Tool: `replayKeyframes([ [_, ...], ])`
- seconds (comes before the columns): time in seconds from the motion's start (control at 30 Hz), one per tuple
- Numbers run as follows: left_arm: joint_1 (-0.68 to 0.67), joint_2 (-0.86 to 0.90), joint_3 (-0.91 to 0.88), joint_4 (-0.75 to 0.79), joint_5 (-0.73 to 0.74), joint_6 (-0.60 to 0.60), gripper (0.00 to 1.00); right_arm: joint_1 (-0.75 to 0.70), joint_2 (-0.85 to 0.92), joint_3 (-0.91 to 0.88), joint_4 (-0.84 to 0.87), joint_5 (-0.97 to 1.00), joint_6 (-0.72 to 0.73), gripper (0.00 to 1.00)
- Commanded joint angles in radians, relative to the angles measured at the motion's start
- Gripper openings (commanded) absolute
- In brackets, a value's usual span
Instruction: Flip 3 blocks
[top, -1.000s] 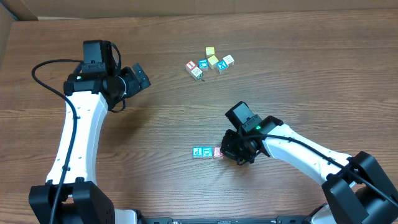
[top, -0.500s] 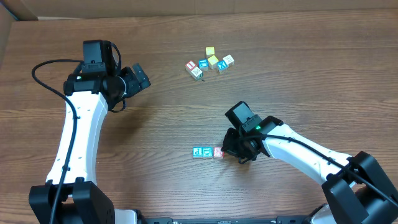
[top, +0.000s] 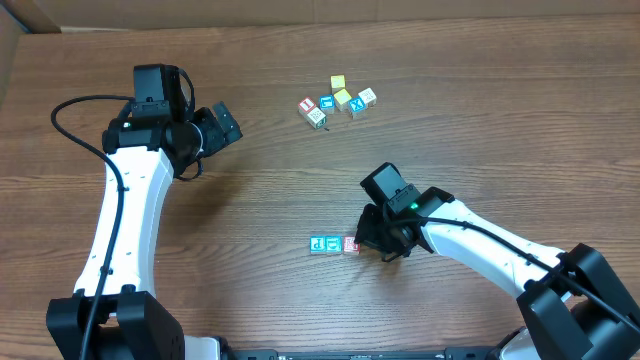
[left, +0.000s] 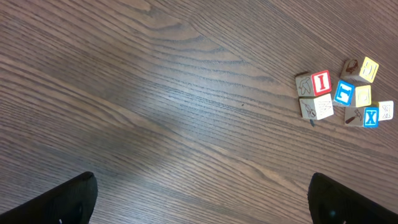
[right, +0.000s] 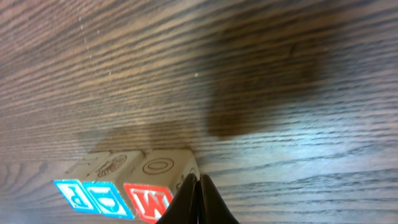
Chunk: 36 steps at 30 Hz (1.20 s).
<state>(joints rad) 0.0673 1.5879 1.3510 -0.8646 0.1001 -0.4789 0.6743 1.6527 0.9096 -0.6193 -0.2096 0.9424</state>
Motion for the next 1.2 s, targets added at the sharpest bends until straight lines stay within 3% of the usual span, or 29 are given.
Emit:
replayKeyframes([
  [0.0, 0.003, -0.006, 0.008, 0.001, -0.004, 0.011, 1.0, 0.016, -0.003, -0.007, 0.006, 0.003, 0.005, 0.04],
  [1.17, 0.003, -0.006, 0.008, 0.001, -0.004, 0.011, 1.0, 0.016, -0.003, -0.007, 0.014, -0.027, 0.039, 0.04],
])
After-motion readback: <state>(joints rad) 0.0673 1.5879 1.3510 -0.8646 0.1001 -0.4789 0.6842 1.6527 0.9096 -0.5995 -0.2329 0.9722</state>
